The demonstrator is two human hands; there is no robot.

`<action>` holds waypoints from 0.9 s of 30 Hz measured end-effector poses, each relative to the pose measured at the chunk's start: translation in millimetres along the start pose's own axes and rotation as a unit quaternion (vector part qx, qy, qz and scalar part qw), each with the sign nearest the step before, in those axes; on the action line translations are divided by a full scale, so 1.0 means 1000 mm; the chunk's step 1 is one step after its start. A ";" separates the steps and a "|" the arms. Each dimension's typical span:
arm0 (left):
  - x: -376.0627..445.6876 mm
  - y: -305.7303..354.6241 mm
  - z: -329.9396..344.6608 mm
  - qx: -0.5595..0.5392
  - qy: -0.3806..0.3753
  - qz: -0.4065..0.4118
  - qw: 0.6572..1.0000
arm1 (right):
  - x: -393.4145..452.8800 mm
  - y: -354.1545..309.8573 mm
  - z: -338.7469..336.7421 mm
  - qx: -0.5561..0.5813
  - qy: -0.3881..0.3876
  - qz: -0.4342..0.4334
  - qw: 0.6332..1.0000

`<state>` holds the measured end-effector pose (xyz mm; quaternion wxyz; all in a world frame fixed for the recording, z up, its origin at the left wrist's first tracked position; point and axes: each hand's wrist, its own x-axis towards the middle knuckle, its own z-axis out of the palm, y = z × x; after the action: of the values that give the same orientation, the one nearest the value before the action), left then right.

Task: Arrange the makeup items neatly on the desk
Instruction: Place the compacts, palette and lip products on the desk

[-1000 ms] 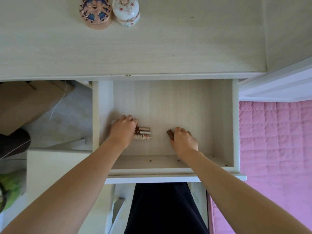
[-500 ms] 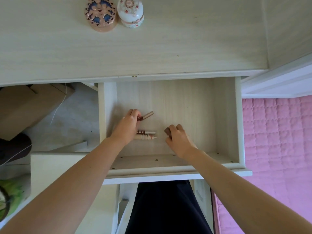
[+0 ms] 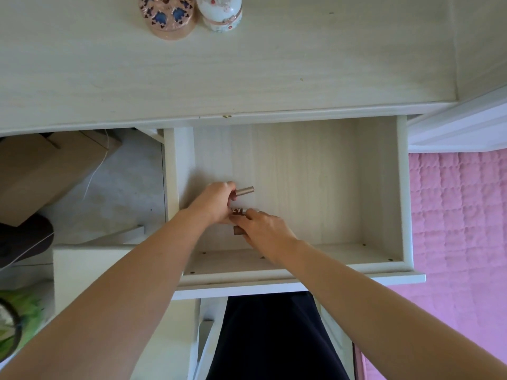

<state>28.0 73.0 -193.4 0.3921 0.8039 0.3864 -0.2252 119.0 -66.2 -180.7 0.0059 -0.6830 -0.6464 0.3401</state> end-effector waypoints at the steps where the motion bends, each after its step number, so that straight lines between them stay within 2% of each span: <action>1: 0.001 0.000 0.000 0.014 -0.009 0.000 1.000 | 0.001 0.002 0.001 -0.007 -0.003 -0.004 1.000; 7: 0.006 0.001 0.000 0.060 -0.033 0.007 0.998 | 0.006 0.009 0.003 -0.024 -0.011 0.003 1.000; 13: 0.010 -0.001 -0.002 0.001 0.050 -0.004 0.999 | 0.014 0.004 0.005 -0.061 0.005 -0.015 0.998; 17: 0.011 -0.002 0.000 0.022 0.031 -0.005 0.999 | 0.020 0.001 0.004 -0.103 0.004 -0.005 0.995; 22: 0.011 -0.003 0.004 0.055 0.059 0.006 0.997 | 0.020 -0.002 0.004 -0.137 -0.005 0.025 0.990; 24: 0.011 -0.004 0.003 0.054 0.070 0.013 0.996 | 0.017 -0.002 0.001 -0.121 0.024 0.018 0.992; 27: 0.011 -0.003 0.002 0.040 0.078 0.009 0.996 | 0.014 0.003 0.005 -0.089 0.010 0.011 0.996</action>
<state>32.1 77.1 -203.5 0.3300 0.8374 0.3994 -0.1742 118.4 -56.8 -191.9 -0.0519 -0.6909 -0.6666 0.2748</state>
